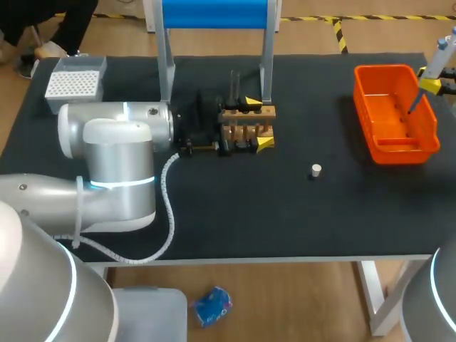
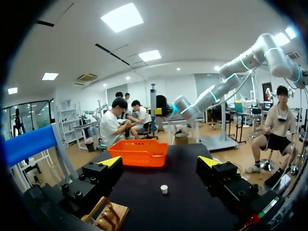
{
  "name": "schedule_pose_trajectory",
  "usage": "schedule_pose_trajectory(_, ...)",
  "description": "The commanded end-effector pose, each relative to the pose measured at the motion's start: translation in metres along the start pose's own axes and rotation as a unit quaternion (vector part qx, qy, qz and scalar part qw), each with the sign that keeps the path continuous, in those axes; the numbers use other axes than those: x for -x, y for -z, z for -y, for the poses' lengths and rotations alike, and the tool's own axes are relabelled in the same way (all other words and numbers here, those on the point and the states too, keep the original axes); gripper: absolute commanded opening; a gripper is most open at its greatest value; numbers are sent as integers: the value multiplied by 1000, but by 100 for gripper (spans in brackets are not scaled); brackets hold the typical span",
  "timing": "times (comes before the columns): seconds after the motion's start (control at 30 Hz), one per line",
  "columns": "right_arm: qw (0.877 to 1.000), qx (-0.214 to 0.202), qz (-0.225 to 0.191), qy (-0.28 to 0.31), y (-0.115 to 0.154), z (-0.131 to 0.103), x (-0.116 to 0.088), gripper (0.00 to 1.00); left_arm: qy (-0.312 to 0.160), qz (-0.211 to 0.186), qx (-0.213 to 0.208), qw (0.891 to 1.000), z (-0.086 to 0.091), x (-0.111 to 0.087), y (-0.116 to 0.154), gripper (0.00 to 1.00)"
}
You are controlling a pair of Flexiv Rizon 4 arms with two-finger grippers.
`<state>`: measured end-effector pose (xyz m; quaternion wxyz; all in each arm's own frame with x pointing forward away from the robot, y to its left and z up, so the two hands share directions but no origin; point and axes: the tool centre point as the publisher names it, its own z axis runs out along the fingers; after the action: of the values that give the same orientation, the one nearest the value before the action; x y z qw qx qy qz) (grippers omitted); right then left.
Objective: Invert the test tube, pick up the pipette, mount the tip to pipette, aspirate from beaker and dispense into the tube, eject the tip, return the pipette, and cap with the stopper.
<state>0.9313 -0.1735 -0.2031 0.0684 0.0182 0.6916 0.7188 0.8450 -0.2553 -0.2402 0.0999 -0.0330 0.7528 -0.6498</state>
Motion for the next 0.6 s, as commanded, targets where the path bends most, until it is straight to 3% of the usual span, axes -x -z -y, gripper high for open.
schedule_pose_trajectory(0.03, 1000, -1, -1, 0, 0, -1, 0, 0, 0, 9, 3, 1000, 1, -4, -2, 100)
schedule_pose_trajectory(0.43, 1000, -1, -1, 0, 0, -1, 0, 0, 0, 9, 3, 1000, 1, -4, -2, 100)
schedule_pose_trajectory(0.47, 1000, -22, 4, -8, 0, -4, -3, 0, 0, 9, 3, 1000, 1, -4, -2, 100)
schedule_pose_trajectory(0.6, 999, -42, 0, -13, -10, -19, -24, 0, 0, 9, 3, 1000, 1, -4, -2, 100)
